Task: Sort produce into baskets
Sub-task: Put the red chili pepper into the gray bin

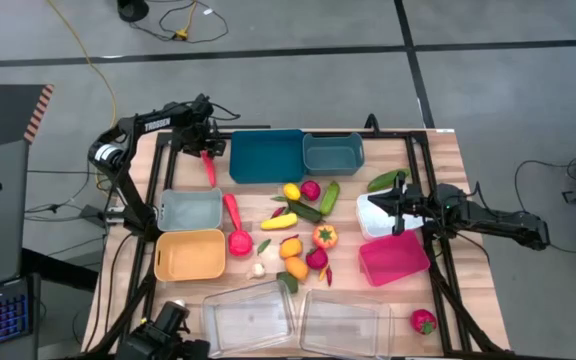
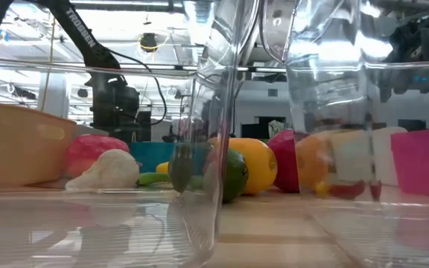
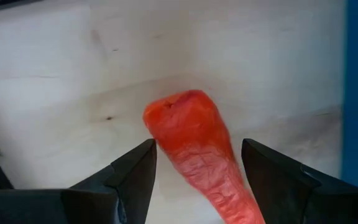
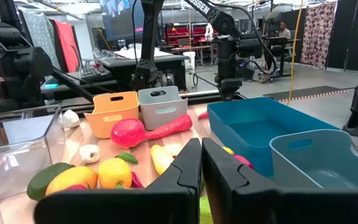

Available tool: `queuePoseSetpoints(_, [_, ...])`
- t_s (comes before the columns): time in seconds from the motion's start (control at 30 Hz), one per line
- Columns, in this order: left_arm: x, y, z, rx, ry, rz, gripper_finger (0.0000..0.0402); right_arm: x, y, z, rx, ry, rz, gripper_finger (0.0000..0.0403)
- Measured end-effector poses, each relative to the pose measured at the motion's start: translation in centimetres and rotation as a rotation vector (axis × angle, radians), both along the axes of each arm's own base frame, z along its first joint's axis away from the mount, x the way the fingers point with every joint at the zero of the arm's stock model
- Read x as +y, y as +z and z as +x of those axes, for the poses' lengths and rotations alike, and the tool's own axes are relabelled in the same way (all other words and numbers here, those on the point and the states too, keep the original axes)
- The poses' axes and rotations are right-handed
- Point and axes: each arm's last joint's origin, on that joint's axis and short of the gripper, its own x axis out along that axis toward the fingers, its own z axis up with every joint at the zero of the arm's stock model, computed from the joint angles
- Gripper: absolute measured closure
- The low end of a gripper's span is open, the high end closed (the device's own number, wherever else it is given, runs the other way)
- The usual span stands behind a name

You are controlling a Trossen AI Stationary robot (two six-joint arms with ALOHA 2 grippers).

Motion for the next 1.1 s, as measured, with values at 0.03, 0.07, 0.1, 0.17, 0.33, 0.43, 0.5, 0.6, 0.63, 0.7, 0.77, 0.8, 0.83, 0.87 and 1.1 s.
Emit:
queuePoseSetpoints(0.03, [0.0,0.0,0.0,0.000,0.000,0.000,0.0180,0.0,0.0,0.0,0.000,0.000,0.000,0.0359])
queuePoseSetpoints(0.07, [0.0,0.0,0.0,-0.001,-0.002,0.003,0.0182,0.0,0.0,0.0,0.000,0.000,0.000,0.0359])
queuePoseSetpoints(0.1, [0.0,0.0,0.0,-0.001,-0.006,0.004,0.0186,0.0,0.0,0.0,0.000,0.000,0.000,0.0359])
queuePoseSetpoints(0.17, [0.0,0.0,0.0,-0.001,-0.007,0.005,0.0196,0.0,0.0,0.0,0.000,0.000,0.000,0.0359])
queuePoseSetpoints(0.33, [0.1,0.0,0.0,-0.001,-0.010,0.008,0.0233,0.0,0.0,0.0,0.000,-0.001,0.000,0.0359])
queuePoseSetpoints(0.43, [0.1,0.0,0.0,-0.001,-0.010,0.009,0.0257,0.0,0.0,0.0,0.000,-0.001,0.000,0.0359])
queuePoseSetpoints(0.5, [0.1,0.0,0.0,-0.001,-0.010,0.009,0.0270,0.0,0.0,0.0,0.000,-0.001,0.000,0.0359])
queuePoseSetpoints(0.6, [0.1,0.0,0.0,0.001,-0.027,0.012,0.0283,0.0,0.0,0.0,0.000,-0.002,0.000,0.0359])
queuePoseSetpoints(0.63, [0.1,0.1,0.0,0.001,-0.035,0.013,0.0284,0.0,0.0,0.0,0.000,-0.002,0.000,0.0359])
queuePoseSetpoints(0.7, [0.1,0.1,0.0,0.001,-0.043,0.013,0.0285,0.0,0.0,0.0,0.000,-0.002,0.000,0.0359])
queuePoseSetpoints(0.77, [0.1,0.1,0.0,-0.008,-0.056,0.010,0.0283,0.0,0.0,0.0,0.000,-0.002,0.000,0.0359])
queuePoseSetpoints(0.8, [0.1,0.2,0.1,-0.014,-0.063,0.006,0.0282,0.0,0.0,0.0,0.000,-0.002,0.000,0.0359])
queuePoseSetpoints(0.83, [0.1,0.3,0.1,-0.021,-0.070,0.003,0.0281,0.0,0.0,0.0,0.000,-0.002,0.000,0.0359])
queuePoseSetpoints(0.87, [0.2,0.5,0.2,-0.030,-0.077,0.005,0.0281,0.0,0.0,0.0,0.000,-0.002,0.000,0.0359])
queuePoseSetpoints(1.1, [1.0,3.8,0.6,-0.030,-0.115,-0.017,0.0280,0.0,0.0,0.0,0.000,-0.005,0.000,0.0359])
